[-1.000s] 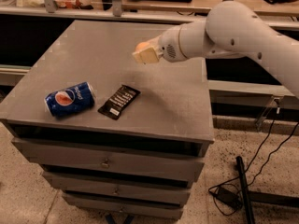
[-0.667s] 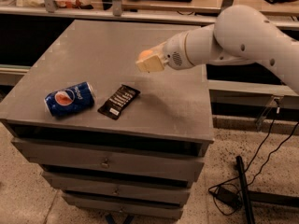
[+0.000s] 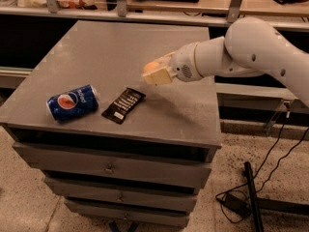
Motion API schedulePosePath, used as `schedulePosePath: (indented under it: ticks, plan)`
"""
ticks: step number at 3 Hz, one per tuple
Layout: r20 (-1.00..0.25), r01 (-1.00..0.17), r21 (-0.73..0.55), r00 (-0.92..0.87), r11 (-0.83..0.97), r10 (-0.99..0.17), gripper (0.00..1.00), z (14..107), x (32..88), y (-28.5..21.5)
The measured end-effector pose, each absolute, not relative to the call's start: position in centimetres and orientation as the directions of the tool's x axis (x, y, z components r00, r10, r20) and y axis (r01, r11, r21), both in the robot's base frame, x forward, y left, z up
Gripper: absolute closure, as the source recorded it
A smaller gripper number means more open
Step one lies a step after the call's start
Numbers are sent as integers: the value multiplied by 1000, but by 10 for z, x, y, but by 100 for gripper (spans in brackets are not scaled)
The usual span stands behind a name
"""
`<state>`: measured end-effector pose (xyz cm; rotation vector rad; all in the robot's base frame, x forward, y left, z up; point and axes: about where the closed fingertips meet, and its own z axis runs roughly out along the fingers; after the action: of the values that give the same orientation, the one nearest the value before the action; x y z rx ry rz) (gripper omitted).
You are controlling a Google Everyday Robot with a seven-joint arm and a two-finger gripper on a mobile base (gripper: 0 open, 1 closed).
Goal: Move orange near rxbar chocolate
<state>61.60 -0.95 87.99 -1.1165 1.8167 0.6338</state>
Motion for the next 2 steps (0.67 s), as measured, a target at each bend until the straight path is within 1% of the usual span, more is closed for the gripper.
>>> schedulePosePath:
  ticks: [1, 2]
  plan:
    - [-885, -900, -14, -192, 437, -424, 100, 859, 622, -8]
    - [-890, -910, 3, -191, 415, -413, 82, 844, 626, -4]
